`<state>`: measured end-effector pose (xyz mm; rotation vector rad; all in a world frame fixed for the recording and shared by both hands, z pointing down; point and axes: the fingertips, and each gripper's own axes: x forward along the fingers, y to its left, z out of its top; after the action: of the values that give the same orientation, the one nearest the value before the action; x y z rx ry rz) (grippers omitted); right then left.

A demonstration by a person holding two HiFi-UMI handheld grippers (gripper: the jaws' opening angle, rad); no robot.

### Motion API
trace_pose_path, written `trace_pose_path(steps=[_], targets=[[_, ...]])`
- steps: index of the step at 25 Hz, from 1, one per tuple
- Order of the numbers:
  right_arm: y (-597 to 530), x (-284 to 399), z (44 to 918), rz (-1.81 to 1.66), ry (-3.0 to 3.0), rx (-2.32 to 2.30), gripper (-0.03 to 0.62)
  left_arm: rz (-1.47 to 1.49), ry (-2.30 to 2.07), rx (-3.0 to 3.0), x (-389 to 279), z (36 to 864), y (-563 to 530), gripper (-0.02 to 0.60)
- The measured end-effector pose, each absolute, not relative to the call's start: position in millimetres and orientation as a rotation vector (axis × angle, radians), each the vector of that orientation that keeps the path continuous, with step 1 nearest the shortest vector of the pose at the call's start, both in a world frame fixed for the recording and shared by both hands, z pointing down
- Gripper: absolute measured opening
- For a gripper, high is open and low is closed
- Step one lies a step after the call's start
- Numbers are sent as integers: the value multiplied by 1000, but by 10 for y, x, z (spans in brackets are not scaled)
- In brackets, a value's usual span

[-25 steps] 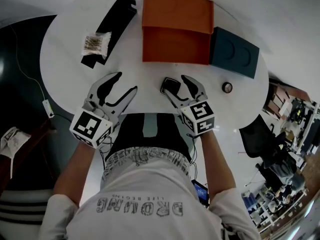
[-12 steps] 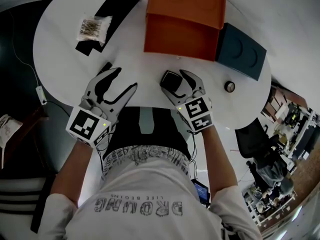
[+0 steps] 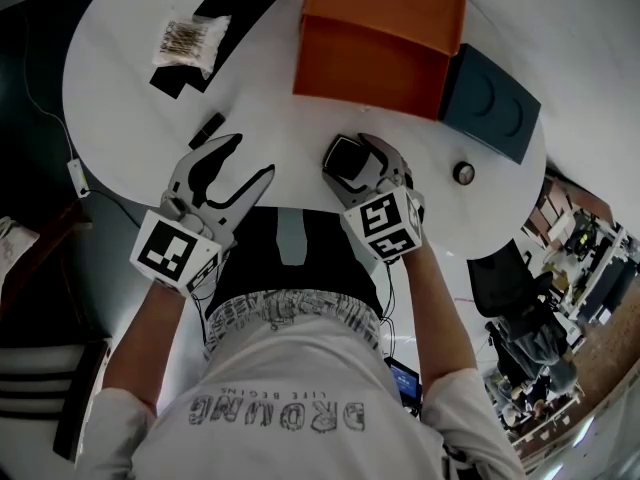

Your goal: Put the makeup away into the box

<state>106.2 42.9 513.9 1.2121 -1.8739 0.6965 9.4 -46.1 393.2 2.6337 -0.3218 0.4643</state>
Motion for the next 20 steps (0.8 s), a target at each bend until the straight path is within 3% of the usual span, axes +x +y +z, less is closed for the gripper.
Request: trace_pose_path(steps=[20], targets=[[422,1027,5106,707,-1813,1247,359,451,-292,2651,-8,3879,-487,250]])
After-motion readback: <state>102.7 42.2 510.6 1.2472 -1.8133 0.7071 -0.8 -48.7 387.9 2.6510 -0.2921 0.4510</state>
